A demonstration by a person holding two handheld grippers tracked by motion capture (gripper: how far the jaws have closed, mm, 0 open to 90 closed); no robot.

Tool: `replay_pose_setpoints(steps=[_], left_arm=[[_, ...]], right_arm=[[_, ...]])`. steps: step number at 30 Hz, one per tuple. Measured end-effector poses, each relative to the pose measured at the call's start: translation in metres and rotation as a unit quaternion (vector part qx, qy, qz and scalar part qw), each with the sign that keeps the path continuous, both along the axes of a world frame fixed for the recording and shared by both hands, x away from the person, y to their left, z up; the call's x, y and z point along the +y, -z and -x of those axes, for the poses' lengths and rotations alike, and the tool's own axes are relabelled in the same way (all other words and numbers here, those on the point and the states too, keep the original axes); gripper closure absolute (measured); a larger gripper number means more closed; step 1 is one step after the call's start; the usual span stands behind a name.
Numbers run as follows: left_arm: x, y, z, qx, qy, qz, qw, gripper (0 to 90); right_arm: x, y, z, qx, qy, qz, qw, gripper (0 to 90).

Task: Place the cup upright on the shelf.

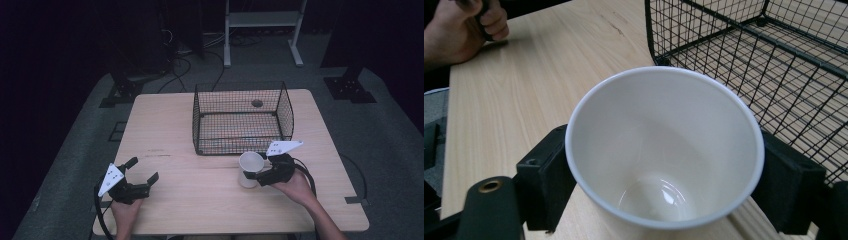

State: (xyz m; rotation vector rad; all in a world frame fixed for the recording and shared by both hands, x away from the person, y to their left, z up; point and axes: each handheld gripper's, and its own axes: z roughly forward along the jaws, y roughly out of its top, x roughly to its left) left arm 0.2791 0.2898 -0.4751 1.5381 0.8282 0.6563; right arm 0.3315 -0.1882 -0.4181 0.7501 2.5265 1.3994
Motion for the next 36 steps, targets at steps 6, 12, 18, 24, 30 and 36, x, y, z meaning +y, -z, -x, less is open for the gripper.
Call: replay_pose_setpoints(steps=[6,12,18,24,30,36], left_arm=[[0.000,0.000,0.000,0.001,0.001,0.000,1.0000,0.0],[0.000,0.000,0.000,0.001,0.001,0.000,1.0000,0.0],[0.000,0.000,0.000,0.000,0.002,0.000,1.0000,0.0],[0.000,0.000,0.000,-0.001,0.003,0.001,1.0000,0.0],[0.000,0.000,0.000,0.000,0.003,0.001,1.0000,0.0],[-0.001,0.000,0.000,0.000,0.004,0.002,1.0000,0.0]], right_arm=[[-0.001,-0.016,-0.002,-0.003,-0.016,-0.012,0.9998,19.8],[0.000,-0.029,-0.004,-0.008,-0.024,-0.012,0.9996,19.8],[-0.001,-0.043,-0.009,-0.009,-0.034,-0.015,0.9993,19.9],[-0.003,-0.057,-0.015,-0.011,-0.039,-0.021,0.9989,19.9],[-0.004,-0.070,-0.024,-0.011,-0.040,-0.028,0.9987,19.9],[-0.003,-0.080,-0.030,-0.016,-0.042,-0.024,0.9987,19.9]])
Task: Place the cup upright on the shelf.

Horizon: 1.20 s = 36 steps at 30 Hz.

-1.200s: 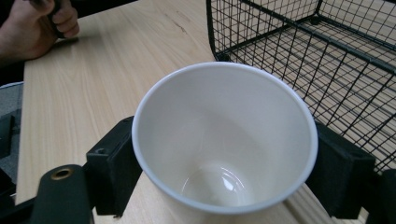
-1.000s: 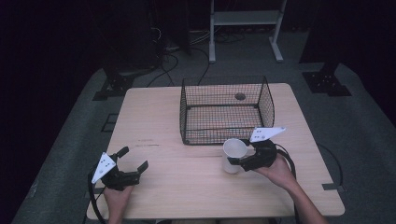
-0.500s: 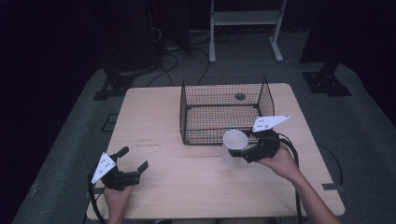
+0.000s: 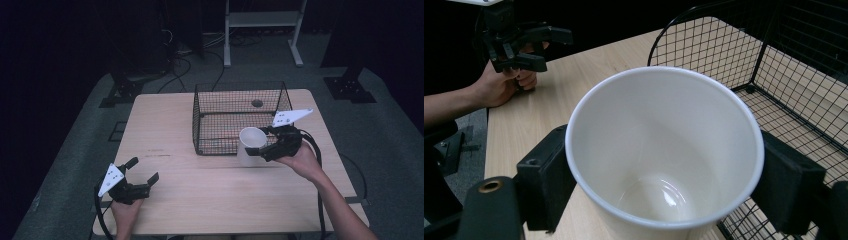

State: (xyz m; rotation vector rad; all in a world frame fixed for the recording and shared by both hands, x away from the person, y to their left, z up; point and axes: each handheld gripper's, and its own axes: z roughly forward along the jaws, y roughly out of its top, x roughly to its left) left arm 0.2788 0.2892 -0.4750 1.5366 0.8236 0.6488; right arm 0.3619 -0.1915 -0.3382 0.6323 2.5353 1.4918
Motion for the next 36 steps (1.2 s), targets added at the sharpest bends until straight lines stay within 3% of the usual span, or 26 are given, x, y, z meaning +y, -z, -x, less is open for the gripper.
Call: replay_pose_setpoints(steps=[8,23,36], left_arm=[[0.000,0.000,0.000,-0.001,0.000,0.000,1.0000,0.0],[0.001,0.000,0.000,-0.001,0.000,-0.001,1.0000,0.0],[0.001,0.000,0.000,-0.001,0.001,0.000,1.0000,0.0]], right_arm=[[-0.005,-0.007,-0.012,0.009,-0.003,-0.012,0.9999,19.9],[0.000,-0.031,-0.034,-0.002,0.003,-0.011,0.9999,19.9],[0.006,-0.040,-0.050,-0.008,0.010,-0.009,0.9999,20.0]])
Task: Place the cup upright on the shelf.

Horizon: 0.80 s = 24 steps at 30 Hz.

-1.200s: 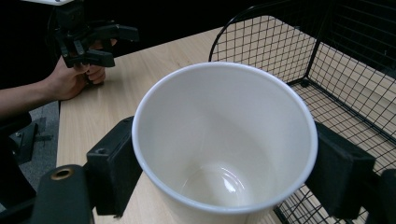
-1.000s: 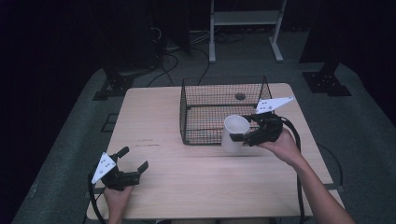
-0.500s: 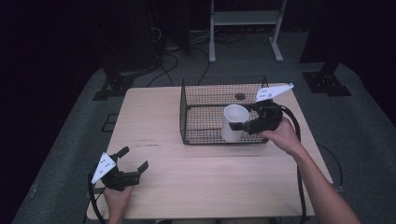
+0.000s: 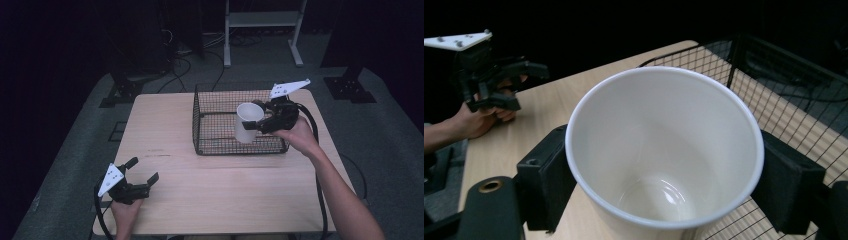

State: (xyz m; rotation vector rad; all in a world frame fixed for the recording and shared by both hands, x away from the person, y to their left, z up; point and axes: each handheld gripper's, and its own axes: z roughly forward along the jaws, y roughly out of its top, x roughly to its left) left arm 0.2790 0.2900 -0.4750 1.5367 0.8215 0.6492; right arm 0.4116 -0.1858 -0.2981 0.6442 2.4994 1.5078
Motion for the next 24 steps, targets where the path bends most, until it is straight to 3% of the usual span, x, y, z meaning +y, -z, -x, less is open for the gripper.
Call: replay_pose_setpoints(steps=[6,24], left_arm=[[0.000,0.000,0.000,-0.001,0.000,-0.001,1.0000,0.0],[0.000,0.000,0.001,0.000,-0.001,0.000,1.0000,0.0]], right_arm=[[0.002,-0.005,-0.012,0.000,0.003,-0.004,1.0000,20.0],[0.008,-0.012,-0.046,0.007,0.012,0.023,0.9996,19.9]])
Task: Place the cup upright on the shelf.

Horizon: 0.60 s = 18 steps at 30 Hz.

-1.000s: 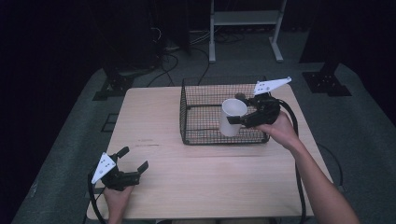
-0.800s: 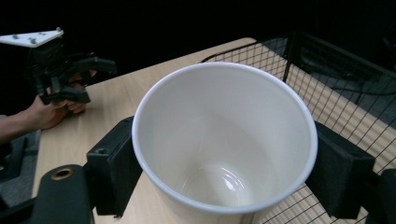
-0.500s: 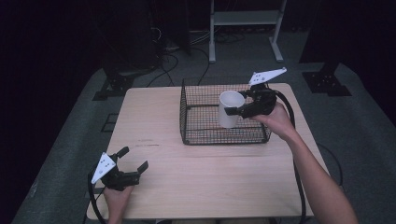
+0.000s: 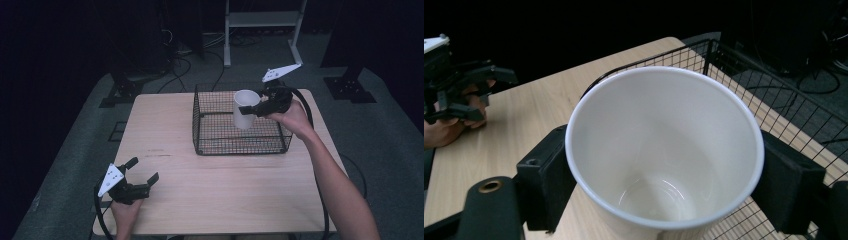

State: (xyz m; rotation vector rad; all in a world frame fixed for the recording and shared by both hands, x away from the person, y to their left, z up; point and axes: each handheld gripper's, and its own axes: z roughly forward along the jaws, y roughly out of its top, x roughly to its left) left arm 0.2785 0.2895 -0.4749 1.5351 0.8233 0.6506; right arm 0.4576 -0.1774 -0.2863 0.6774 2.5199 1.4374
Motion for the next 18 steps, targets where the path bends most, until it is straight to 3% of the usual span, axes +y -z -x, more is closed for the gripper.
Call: replay_pose_setpoints(steps=[12,18], left_arm=[[0.000,0.000,0.000,-0.001,0.001,0.000,1.0000,0.0],[0.000,0.000,0.000,-0.001,0.000,0.000,1.0000,0.0]], right_arm=[[0.007,0.004,-0.023,0.019,0.009,-0.003,0.9998,19.8],[0.015,0.007,-0.033,0.026,0.009,0.007,0.9996,19.8]])
